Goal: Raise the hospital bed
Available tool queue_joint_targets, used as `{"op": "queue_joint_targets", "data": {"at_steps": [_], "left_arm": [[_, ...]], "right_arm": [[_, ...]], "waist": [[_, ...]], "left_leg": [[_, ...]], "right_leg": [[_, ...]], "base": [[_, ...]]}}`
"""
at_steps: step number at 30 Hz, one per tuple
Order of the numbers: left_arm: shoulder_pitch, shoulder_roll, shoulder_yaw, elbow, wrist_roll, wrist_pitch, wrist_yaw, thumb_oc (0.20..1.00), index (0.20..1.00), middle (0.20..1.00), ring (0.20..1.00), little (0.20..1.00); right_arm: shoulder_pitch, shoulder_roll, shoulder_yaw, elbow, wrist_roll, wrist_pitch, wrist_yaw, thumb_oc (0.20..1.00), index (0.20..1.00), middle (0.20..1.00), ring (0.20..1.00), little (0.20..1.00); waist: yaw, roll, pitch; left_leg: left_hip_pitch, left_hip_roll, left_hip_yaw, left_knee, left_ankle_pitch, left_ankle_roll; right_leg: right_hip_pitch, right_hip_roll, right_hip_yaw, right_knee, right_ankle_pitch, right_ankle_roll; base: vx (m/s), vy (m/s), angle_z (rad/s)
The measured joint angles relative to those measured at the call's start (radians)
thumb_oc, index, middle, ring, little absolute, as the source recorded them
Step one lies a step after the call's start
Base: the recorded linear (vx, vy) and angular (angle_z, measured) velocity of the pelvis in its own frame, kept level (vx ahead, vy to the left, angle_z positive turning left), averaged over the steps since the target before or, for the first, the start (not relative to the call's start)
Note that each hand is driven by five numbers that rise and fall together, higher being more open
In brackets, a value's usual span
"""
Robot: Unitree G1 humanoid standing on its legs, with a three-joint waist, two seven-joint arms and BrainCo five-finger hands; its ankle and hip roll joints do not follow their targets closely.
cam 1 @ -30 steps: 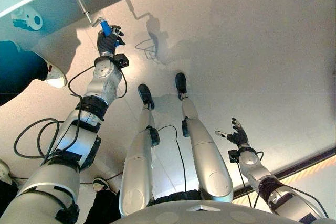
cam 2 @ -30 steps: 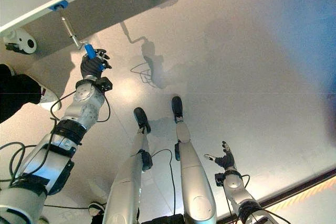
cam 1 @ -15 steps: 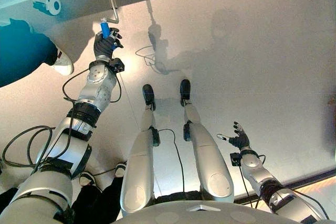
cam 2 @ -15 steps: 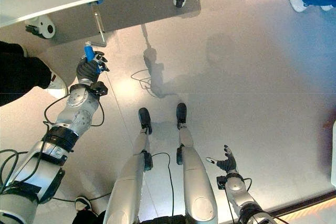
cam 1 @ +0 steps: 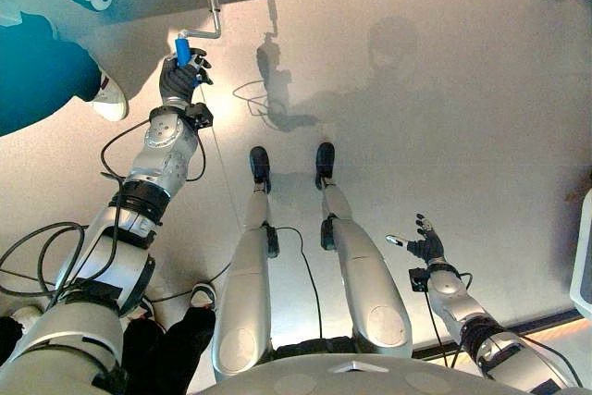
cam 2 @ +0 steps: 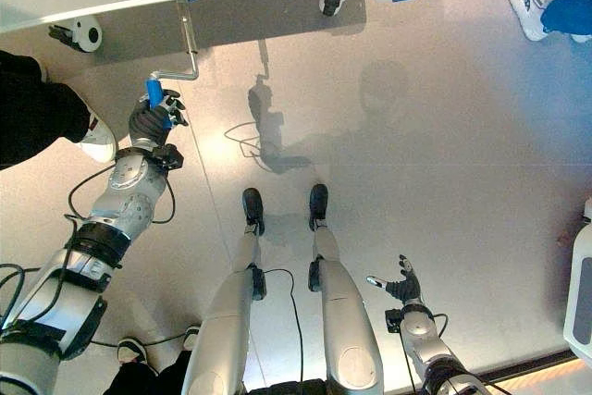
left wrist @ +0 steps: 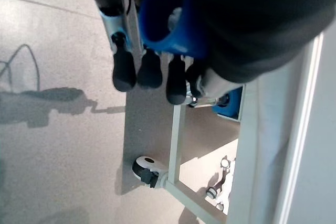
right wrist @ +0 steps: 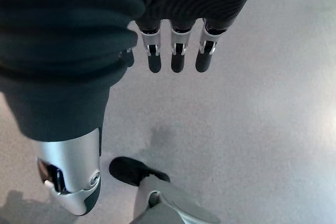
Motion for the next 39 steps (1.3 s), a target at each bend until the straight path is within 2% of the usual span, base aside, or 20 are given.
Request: {"op": "queue_joint_targets", "data": {"at_steps": [4, 16, 23, 29, 34, 39], "left_arm": [[-0.024, 0.033, 0.002, 0.056, 0.023, -0.001, -0.008, 0.2, 0.2, 0.2, 0.2, 0.2], [-0.125, 0.036, 0.003, 0.218, 0.058, -0.018, -0.019, 0.2, 0.2, 0.2, 0.2, 0.2], [-0.15, 0.054, 0.003, 0.241, 0.076, -0.019, -0.019, 0.2, 0.2, 0.2, 0.2, 0.2], [-0.177, 0.056, 0.006, 0.273, 0.077, -0.019, -0.016, 0.2, 0.2, 0.2, 0.2, 0.2], [-0.218, 0.058, 0.015, 0.33, 0.098, -0.018, -0.008, 0.2, 0.2, 0.2, 0.2, 0.2], [-0.24, 0.058, 0.019, 0.364, 0.114, -0.018, 0.013, 0.2, 0.2, 0.2, 0.2, 0.2]], "right_arm": [[0.0, -0.001, 0.003, -0.004, 0.0, 0.0, 0.0, 1.0, 1.0, 1.0, 1.0, 1.0], [0.0, -0.014, 0.034, -0.052, 0.004, -0.02, -0.003, 1.0, 1.0, 1.0, 1.0, 1.0], [0.0, -0.021, 0.043, -0.079, 0.01, -0.028, -0.006, 1.0, 1.0, 1.0, 1.0, 1.0], [0.0, -0.036, 0.045, -0.132, 0.012, -0.048, -0.014, 1.0, 1.0, 1.0, 1.0, 1.0], [0.0, -0.049, 0.046, -0.164, 0.012, -0.057, -0.026, 1.0, 1.0, 1.0, 1.0, 1.0], [0.0, -0.052, 0.067, -0.173, 0.012, -0.06, -0.026, 1.0, 1.0, 1.0, 1.0, 1.0]], "waist": [[0.001, 0.0, 0.0], [-0.002, 0.0, 0.0], [-0.006, -0.001, 0.0], [-0.018, -0.002, 0.0], [-0.055, -0.002, -0.001], [-0.06, -0.003, -0.001]], "left_leg": [[-0.035, 0.0, 0.002, 0.0, 0.002, 0.0], [-0.123, 0.008, 0.005, 0.0, 0.007, -0.003], [-0.171, 0.013, 0.01, 0.0, 0.009, -0.004], [-0.205, 0.014, 0.03, 0.0, 0.009, -0.003], [-0.247, 0.015, 0.039, 0.001, 0.01, -0.002], [-0.268, 0.017, 0.067, 0.001, 0.01, -0.002]], "right_leg": [[-0.035, 0.0, -0.001, 0.0, 0.0, 0.0], [-0.12, 0.008, -0.003, 0.0, 0.001, 0.0], [-0.169, 0.014, -0.001, 0.0, 0.002, -0.002], [-0.206, 0.013, 0.003, 0.0, 0.005, -0.006], [-0.252, 0.014, 0.01, 0.001, 0.009, -0.011], [-0.282, 0.015, 0.031, 0.001, 0.015, -0.015]], "base": [[0.0, 0.0, 0.0], [0.0, 0.0, 0.0], [0.0, 0.0, 0.0], [0.0, 0.0, -0.01], [0.0, 0.002, -0.02], [0.0, 0.006, -0.08]]}}
